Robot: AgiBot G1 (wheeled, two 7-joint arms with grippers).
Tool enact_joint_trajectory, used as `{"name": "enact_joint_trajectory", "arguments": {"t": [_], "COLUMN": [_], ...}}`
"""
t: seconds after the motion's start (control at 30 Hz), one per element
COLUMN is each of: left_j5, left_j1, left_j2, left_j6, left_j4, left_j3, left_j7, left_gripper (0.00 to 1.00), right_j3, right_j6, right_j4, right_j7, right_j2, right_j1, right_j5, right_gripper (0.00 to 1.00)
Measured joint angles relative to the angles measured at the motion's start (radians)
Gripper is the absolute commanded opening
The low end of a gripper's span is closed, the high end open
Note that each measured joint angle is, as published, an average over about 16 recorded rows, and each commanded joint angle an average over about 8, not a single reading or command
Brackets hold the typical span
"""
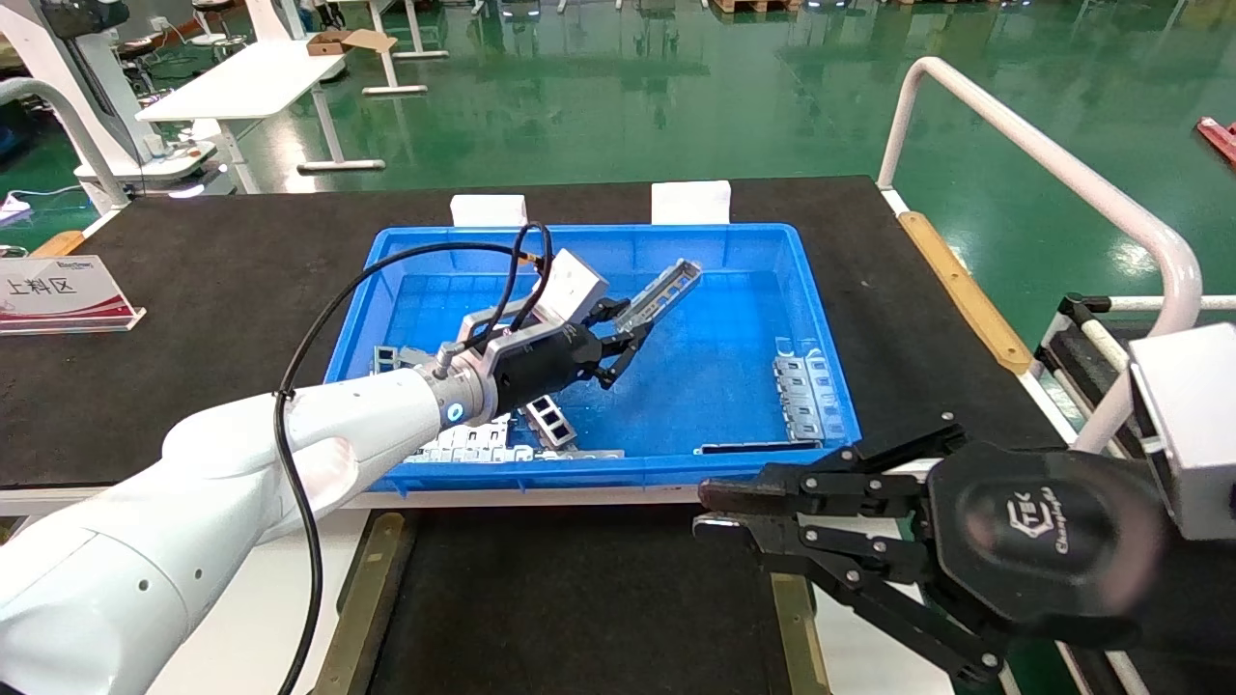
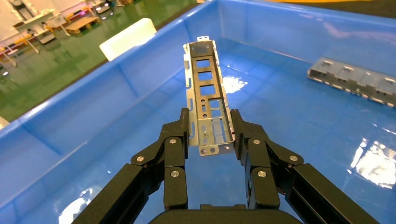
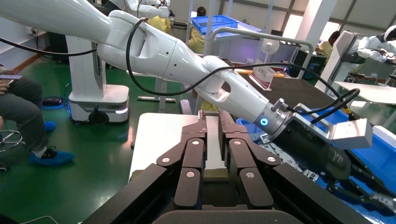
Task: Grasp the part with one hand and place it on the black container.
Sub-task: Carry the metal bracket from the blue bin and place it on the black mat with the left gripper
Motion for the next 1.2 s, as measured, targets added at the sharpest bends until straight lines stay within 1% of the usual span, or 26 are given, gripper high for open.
{"name": "enact_joint_trajectory", "arguments": {"t": [0.17, 0.33, 0.5, 0.9, 1.07, 1.2], "left_j5": [-0.026, -0.054, -0.085, -0.133, -0.128, -0.12], "left_j1": [-0.017, -0.031, -0.036, -0.009, 0.015, 0.043], "left_j2": [-0.007, -0.024, -0.055, -0.144, -0.173, -0.198], "left_j6": [0.044, 0.149, 0.301, 0.727, 0.855, 0.921], "left_j4": [0.01, 0.025, 0.038, 0.074, 0.102, 0.122], "left_j3": [0.004, -0.002, -0.014, -0.028, -0.018, -0.008], "left_j7": [0.01, 0.028, 0.044, 0.051, 0.051, 0.05], "left_gripper": [0.0, 0.0, 0.0, 0.0, 0.0, 0.0], "right_j3": [0.0, 0.0, 0.0, -0.001, -0.001, -0.001], "right_j6": [0.0, 0.0, 0.0, 0.0, 0.0, 0.0], "right_j4": [0.0, 0.0, 0.0, 0.0, 0.0, 0.0], "right_j7": [0.0, 0.0, 0.0, 0.0, -0.001, -0.001], "right_j2": [0.0, 0.0, 0.0, 0.0, 0.0, 0.0], "right_j1": [0.0, 0.0, 0.0, 0.0, 0.0, 0.0], "right_j5": [0.0, 0.0, 0.0, 0.001, 0.001, 0.001], "right_gripper": [0.0, 0.0, 0.0, 0.0, 0.0, 0.0]}}
